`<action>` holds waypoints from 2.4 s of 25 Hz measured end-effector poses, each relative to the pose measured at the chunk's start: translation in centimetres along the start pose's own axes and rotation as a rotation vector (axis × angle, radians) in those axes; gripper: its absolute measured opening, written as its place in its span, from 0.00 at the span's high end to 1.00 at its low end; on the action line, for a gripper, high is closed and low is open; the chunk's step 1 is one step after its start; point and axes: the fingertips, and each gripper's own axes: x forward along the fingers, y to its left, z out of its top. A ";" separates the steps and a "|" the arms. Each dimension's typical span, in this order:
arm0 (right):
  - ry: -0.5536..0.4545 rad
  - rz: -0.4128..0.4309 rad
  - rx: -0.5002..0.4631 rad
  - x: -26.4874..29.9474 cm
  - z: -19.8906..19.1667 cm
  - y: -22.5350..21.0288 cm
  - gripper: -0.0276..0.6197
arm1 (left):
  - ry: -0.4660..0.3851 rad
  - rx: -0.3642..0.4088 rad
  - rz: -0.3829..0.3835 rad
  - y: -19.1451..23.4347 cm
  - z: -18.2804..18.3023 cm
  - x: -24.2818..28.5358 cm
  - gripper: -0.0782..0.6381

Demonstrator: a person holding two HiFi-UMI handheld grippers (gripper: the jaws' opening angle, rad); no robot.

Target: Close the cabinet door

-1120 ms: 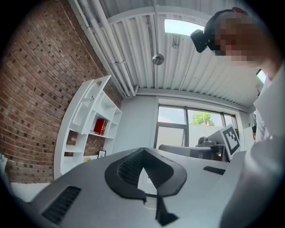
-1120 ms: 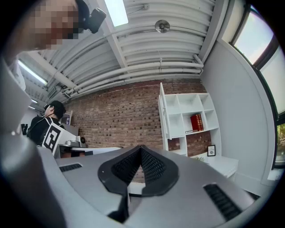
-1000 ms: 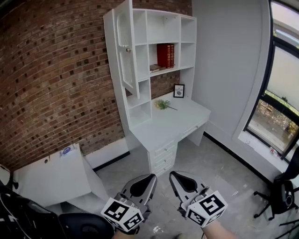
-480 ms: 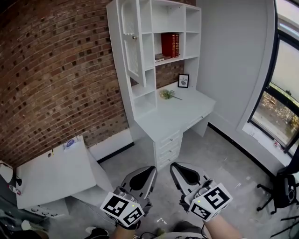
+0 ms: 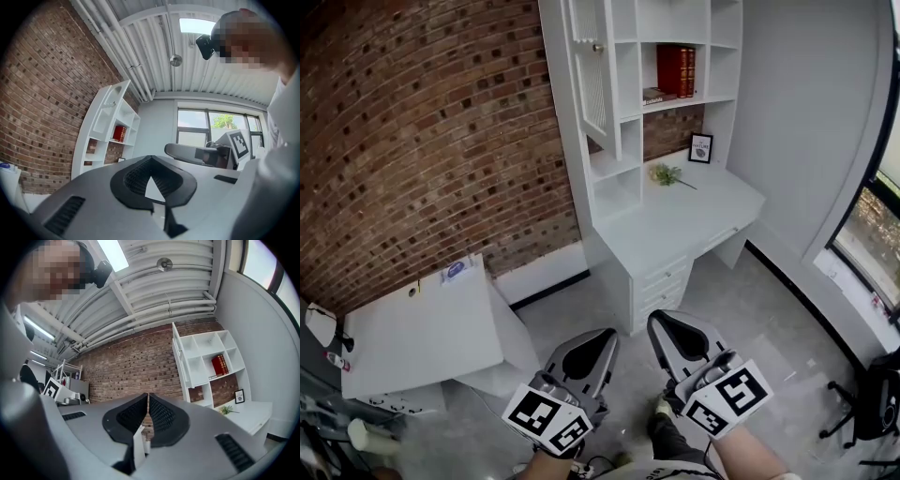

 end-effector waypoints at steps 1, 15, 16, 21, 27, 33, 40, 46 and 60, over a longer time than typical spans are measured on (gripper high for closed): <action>0.000 0.009 -0.003 0.8 -0.1 -0.8 0.93 | -0.002 0.003 0.010 0.7 -0.1 0.9 0.88; 0.004 0.117 -0.070 12.1 3.1 -15.9 0.92 | -0.047 0.026 0.134 8.2 1.8 17.6 0.88; 0.005 0.125 -0.080 12.8 3.3 -16.8 0.91 | -0.050 0.028 0.145 8.7 2.0 18.6 0.88; 0.006 0.154 -0.109 16.1 3.5 -20.1 0.83 | -0.047 0.045 0.184 10.5 2.0 22.3 0.88; 0.016 0.129 -0.174 21.1 3.0 -22.9 0.82 | -0.060 0.056 0.197 14.1 2.4 25.0 0.88; 0.007 0.069 -0.240 27.9 3.4 -25.7 0.79 | -0.076 0.060 0.179 19.8 3.6 27.9 0.88; -0.067 -0.023 -0.310 35.9 4.4 -27.6 0.67 | -0.108 0.088 0.134 27.1 6.5 31.1 0.88; -0.083 -0.084 -0.293 40.3 3.6 -29.6 0.62 | -0.115 0.063 0.088 32.1 7.3 33.9 0.88; -0.093 -0.223 -0.337 40.7 3.7 -32.1 0.80 | -0.109 0.042 -0.042 36.6 7.8 37.2 0.88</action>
